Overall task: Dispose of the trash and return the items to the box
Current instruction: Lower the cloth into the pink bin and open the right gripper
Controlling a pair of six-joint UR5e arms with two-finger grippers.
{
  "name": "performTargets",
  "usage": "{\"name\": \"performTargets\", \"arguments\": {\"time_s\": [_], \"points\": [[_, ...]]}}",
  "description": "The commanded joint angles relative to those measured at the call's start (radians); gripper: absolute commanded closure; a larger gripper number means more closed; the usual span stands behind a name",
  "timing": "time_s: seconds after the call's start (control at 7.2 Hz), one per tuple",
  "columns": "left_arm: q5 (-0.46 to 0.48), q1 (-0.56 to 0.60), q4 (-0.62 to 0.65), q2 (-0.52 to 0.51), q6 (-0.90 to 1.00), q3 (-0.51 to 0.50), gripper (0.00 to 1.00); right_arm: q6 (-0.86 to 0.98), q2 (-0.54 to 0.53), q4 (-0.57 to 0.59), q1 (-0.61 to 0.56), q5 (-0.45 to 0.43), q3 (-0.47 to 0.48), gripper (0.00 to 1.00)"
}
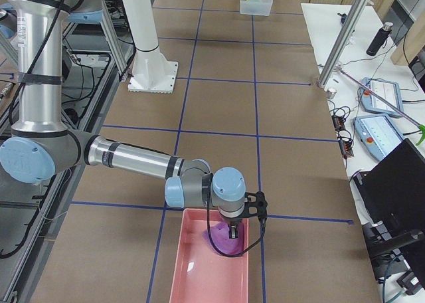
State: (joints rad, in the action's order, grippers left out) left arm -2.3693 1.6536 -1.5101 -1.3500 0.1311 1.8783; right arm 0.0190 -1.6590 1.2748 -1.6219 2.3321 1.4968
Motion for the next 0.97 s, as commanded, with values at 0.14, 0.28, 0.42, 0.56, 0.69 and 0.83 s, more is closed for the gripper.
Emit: {"name": "performTargets", "arguments": {"time_s": [0.14,0.28,0.42,0.56,0.69,0.83], "points": [[-0.001,0.0,0.001,-0.001,-0.001,-0.001,0.01,-0.007,0.018,0.149,0.016,0.038,0.13,0.0],[-0.001,0.0,0.001,-0.001,-0.001,-0.001,0.01,0.005,0.013,0.27,0.029,0.023,0.219,0.0],[-0.001,0.0,0.001,-0.001,-0.001,-0.001,0.01,0.028,-0.022,0.303,0.027,0.012,0.268,0.0],[0.001,0.0,0.001,-0.001,0.002,-0.002,0.01,0.085,-0.065,0.305,0.024,-0.022,0.287,0.0],[-0.001,0.0,0.001,-0.001,0.004,-0.002,0.01,0.087,-0.07,0.307,0.023,-0.086,0.287,0.0],[0.001,0.0,0.001,-0.001,0.005,-0.002,0.01,0.088,-0.074,0.305,0.023,-0.097,0.289,0.0]]}}
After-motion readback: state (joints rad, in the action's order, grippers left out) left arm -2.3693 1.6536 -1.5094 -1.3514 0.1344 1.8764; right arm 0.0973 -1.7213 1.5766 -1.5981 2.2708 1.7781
